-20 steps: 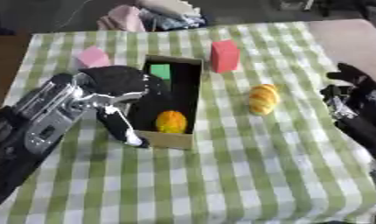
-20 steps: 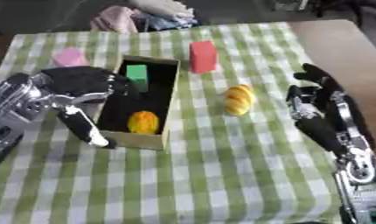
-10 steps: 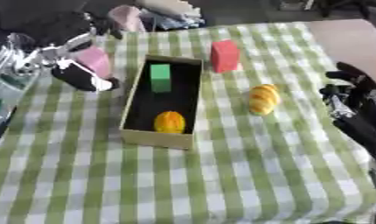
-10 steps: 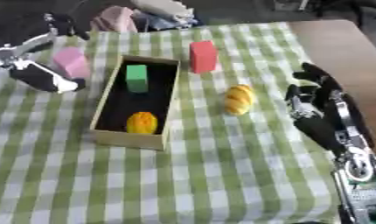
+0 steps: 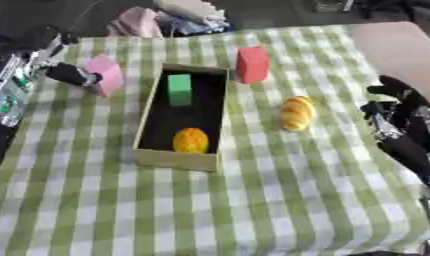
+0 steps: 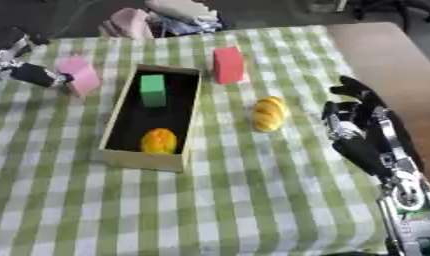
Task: Pick up objects on the table and place them in the box.
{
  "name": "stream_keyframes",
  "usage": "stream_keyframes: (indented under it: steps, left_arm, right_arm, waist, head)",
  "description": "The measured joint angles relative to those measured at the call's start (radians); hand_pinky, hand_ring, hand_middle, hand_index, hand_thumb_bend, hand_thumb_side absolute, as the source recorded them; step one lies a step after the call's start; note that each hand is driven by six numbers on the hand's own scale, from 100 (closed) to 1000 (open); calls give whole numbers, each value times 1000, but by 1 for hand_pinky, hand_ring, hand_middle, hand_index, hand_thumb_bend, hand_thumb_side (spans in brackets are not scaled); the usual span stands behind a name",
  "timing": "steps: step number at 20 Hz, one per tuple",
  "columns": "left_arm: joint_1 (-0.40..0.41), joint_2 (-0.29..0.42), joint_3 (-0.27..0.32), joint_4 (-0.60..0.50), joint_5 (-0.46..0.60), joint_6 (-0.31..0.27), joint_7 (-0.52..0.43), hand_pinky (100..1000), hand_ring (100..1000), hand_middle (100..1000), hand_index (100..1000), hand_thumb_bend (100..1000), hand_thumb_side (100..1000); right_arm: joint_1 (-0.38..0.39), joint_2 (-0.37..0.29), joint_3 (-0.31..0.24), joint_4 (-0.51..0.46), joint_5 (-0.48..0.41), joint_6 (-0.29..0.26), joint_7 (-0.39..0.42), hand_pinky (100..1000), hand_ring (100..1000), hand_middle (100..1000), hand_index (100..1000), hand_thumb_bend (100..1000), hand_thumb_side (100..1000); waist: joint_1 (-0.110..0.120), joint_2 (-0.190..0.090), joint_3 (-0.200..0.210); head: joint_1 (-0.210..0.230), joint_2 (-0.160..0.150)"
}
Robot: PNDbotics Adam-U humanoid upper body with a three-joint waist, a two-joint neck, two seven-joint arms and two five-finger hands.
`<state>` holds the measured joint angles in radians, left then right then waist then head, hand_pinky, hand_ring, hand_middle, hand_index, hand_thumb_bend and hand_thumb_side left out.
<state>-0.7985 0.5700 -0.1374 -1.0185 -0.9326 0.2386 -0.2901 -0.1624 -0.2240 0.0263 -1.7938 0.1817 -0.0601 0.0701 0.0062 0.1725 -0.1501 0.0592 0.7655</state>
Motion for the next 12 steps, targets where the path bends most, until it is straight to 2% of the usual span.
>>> stream_keyframes:
  steps: [12]
  left_arm:
    - [-4,-36,14,105,65,10,87,805,770,783,858,625,468]
  right_arm:
    - [0,0,7,0,-4,2,5,670,694,791,922,100,428]
  waist:
    - [0,0,-8]
  head:
    - [1,0]
